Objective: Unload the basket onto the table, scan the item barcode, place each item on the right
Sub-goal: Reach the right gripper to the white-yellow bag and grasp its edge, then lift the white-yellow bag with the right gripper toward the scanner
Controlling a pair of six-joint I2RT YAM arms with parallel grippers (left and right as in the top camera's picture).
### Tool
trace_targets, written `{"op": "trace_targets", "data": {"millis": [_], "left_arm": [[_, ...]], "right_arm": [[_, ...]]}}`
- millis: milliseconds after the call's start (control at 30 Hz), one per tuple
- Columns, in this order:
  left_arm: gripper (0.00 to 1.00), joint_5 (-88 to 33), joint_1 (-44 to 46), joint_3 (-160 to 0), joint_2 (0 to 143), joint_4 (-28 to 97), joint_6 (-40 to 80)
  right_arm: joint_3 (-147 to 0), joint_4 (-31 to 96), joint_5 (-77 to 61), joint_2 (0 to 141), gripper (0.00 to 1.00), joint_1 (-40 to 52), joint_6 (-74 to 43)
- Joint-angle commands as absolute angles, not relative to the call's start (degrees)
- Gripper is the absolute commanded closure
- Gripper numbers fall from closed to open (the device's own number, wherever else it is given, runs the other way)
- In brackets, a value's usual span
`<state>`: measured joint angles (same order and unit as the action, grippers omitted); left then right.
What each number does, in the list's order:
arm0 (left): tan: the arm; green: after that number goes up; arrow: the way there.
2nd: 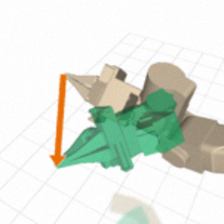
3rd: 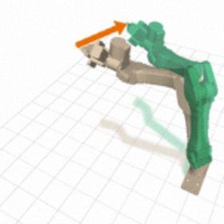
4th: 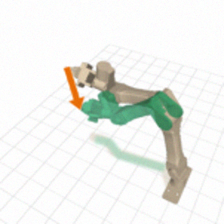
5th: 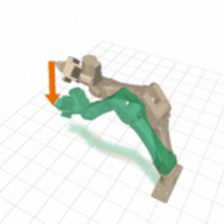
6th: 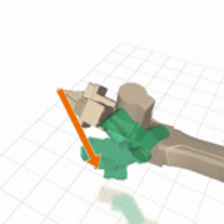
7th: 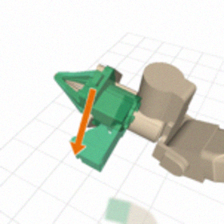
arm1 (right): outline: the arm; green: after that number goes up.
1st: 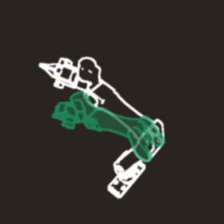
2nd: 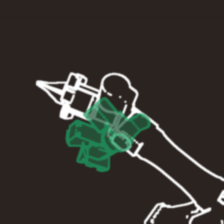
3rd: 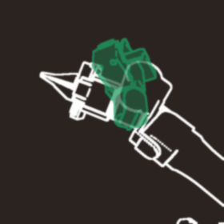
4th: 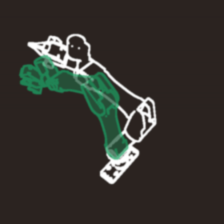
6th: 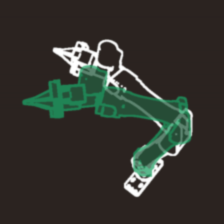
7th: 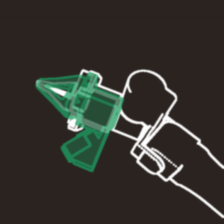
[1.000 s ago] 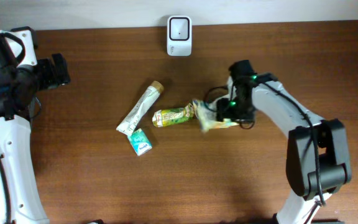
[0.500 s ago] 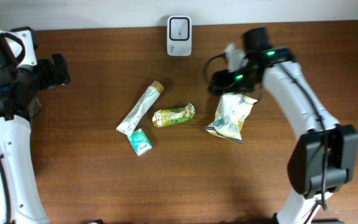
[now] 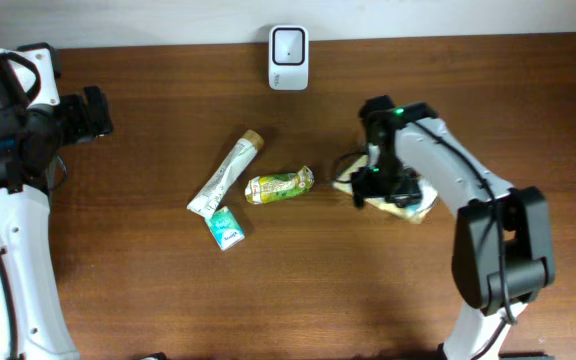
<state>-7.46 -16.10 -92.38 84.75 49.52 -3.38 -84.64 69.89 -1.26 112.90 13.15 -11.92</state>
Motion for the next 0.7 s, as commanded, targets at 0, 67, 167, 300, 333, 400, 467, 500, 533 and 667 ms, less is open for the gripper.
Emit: {"op": "trace_targets", "data": {"millis": [0,67,167,300,333,400,467,500,533,667], "left_arm": [[0.01,-7.5,-16.3,-92.6,84.6,49.2,-3.5],[0.01,-7.5,-16.3,-92.6,84.6,49.2,-3.5],[0.01,-7.5,-16.3,-92.6,84.6,49.2,-3.5],[0.01,-7.5,-16.3,-92.6,84.6,49.2,-3.5],[0.01,-7.5,-16.3,-92.6,84.6,49.2,-3.5],[0.01,-7.5,-16.3,-92.6,84.6,49.2,-3.5],[0.01,-7.5,-16.3,-92.6,84.6,49.2,-3.5],[0.01,-7.5,-16.3,-92.6,84.6,49.2,-3.5],[0.01,-7.5,-16.3,-92.6,84.6,49.2,-3.5],[0.01,-7.5,-16.3,-92.6,84.6,49.2,-3.4]], "right_arm": [[-89.6,70.1,-0.9,111.6,0.15,7.7,-2.9],[-92.3,70.1,-7.8,109.5,0.15,6.4,1.1],[-95.1,70.2,-14.1,105.6,0.13,2.0,1.5],[-91.5,71.2,-25.4,105.5,0.07,-9.6,1.7],[-89.5,70.6,-26.3,105.5,0.01,-11.5,2.3],[-83.8,67.1,-29.0,105.5,0.01,-13.8,4.8],[-79.1,61.8,-28.8,105.5,0.01,-14.0,4.7],[-76.7,57.9,-29.0,105.6,0.01,-13.9,4.7],[-75.2,55.2,-29.5,105.8,0.01,-13.8,4.7],[-71.0,45.3,-36.1,108.7,0.01,-13.8,5.1]]}}
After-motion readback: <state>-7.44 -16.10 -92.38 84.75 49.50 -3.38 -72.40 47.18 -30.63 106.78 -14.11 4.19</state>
